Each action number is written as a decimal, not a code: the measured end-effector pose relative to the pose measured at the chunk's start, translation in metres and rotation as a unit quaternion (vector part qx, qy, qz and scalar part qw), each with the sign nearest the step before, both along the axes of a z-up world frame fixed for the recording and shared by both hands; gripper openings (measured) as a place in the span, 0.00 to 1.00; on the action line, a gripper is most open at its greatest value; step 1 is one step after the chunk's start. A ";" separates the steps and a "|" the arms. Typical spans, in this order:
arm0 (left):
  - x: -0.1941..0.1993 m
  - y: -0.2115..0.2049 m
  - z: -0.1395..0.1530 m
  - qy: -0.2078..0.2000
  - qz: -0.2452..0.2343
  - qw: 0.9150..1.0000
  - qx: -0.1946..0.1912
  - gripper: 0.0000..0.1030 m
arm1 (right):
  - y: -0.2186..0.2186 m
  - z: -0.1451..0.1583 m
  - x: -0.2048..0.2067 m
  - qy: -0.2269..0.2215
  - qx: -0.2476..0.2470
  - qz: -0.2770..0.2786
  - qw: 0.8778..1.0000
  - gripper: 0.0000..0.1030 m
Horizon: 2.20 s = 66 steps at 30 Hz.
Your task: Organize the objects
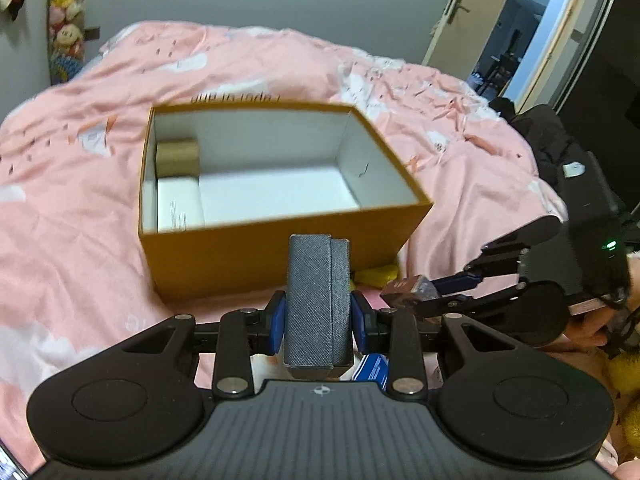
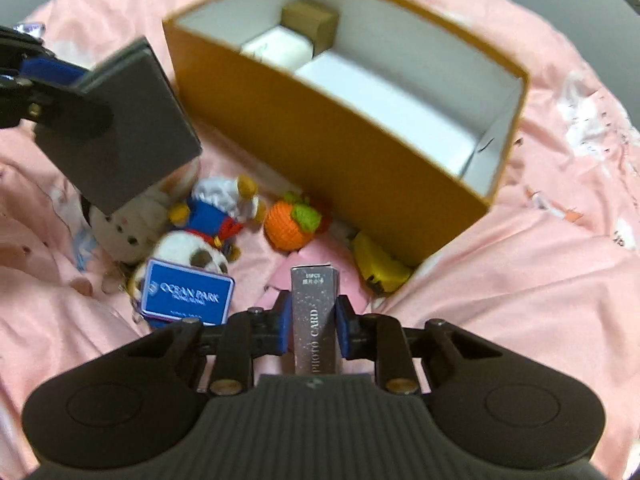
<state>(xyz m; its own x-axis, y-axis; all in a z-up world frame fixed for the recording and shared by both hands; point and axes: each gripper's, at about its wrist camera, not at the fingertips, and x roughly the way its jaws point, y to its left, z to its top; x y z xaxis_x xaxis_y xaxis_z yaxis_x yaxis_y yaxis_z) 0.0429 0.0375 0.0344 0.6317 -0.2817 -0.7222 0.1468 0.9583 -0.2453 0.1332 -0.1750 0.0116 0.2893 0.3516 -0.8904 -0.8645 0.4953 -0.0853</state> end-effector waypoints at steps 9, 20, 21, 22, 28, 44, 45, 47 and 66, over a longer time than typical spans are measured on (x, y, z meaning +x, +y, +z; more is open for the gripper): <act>0.024 0.004 0.049 -0.058 -0.009 0.998 0.010 0.36 | -0.020 0.081 0.009 -0.009 0.118 -0.053 0.992 0.23; 0.091 0.028 0.047 -0.038 0.057 0.997 0.040 0.36 | 0.033 0.109 0.089 -0.010 0.205 -0.140 0.969 0.23; 0.096 0.031 0.041 -0.032 0.064 0.997 0.043 0.36 | 0.039 0.100 0.097 -0.002 0.200 -0.151 0.968 0.23; 0.101 0.036 0.034 -0.024 0.069 0.996 0.041 0.36 | 0.045 0.089 0.108 0.009 0.195 -0.164 0.967 0.23; 0.131 0.055 0.002 0.023 0.078 0.996 0.021 0.36 | 0.064 0.034 0.141 0.047 0.168 -0.192 0.966 0.23; 0.236 0.060 -0.085 0.089 0.098 0.987 -0.092 0.36 | 0.093 -0.007 0.193 0.109 0.163 -0.192 0.961 0.23; 0.238 0.061 -0.088 0.091 0.099 0.987 -0.089 0.36 | 0.095 -0.008 0.195 0.112 0.163 -0.192 0.961 0.23; 0.242 0.062 -0.092 0.097 0.098 0.987 -0.083 0.36 | 0.097 -0.010 0.198 0.115 0.164 -0.193 0.961 0.23; 0.231 0.050 -0.078 0.115 0.031 0.988 0.101 0.42 | 0.111 -0.013 0.209 0.156 0.183 -0.202 0.950 0.23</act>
<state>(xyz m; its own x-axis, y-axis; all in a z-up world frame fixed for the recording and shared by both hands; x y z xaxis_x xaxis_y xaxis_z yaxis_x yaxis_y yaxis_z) 0.2744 0.0877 -0.0438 0.4550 -0.0830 -0.8866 0.0498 0.9965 -0.0677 0.3420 -0.0640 -0.0010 0.2085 0.5699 -0.7949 -0.5528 0.7391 0.3849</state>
